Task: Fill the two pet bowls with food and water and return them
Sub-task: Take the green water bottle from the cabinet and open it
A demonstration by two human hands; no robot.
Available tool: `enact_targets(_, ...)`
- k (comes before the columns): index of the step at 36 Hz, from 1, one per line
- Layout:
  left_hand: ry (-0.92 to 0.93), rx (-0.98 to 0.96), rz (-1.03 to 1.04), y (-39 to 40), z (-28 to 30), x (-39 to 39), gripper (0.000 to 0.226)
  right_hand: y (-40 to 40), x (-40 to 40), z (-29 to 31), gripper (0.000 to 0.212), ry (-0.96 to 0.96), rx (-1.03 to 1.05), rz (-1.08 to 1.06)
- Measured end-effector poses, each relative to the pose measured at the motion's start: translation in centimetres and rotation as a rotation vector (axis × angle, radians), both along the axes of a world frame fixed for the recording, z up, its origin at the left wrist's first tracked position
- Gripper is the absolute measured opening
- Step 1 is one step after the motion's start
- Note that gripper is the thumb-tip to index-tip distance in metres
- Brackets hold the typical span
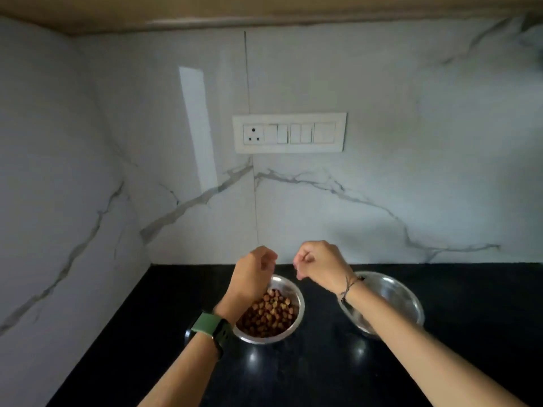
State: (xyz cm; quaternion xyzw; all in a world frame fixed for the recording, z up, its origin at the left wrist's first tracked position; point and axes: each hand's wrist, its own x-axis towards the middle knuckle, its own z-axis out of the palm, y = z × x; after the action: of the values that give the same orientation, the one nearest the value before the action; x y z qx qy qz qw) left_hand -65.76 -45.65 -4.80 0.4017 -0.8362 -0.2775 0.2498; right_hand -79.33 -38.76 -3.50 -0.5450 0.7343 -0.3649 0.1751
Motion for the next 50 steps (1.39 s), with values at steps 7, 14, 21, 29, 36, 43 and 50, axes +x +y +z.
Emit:
enact_targets(7,0.086,-0.264,-0.123,3.0,8.1,-5.1,0.022,4.8,-3.1,7.4,0.028,0.037,-0.150,-0.041)
enact_targets(14,0.258,-0.523,-0.261,7.4,19.8,-8.9,0.022,10.3,-6.2,18.5,0.024,0.068,-0.492,-0.140)
enact_targets(21,0.393,-0.788,-0.363,12.9,30.8,-10.8,0.020,15.1,-8.0,29.4,0.021,0.203,-0.787,-0.198)
enact_targets(29,0.317,-1.008,-0.327,15.7,39.9,-16.1,0.026,17.3,-11.9,37.9,0.015,0.336,-0.888,-0.345)
enact_targets(36,0.197,-0.779,-0.304,14.3,42.7,-22.1,0.010,15.7,-18.9,41.1,0.020,0.342,-0.843,-0.506)
enact_targets(43,0.329,-0.340,-0.291,11.2,44.2,-27.8,0.021,13.3,-24.9,42.9,0.013,0.087,-0.629,-0.451)
enact_targets(50,0.277,-0.162,-0.321,9.5,45.6,-31.8,0.035,9.6,-29.4,44.9,0.062,0.134,-0.388,-0.460)
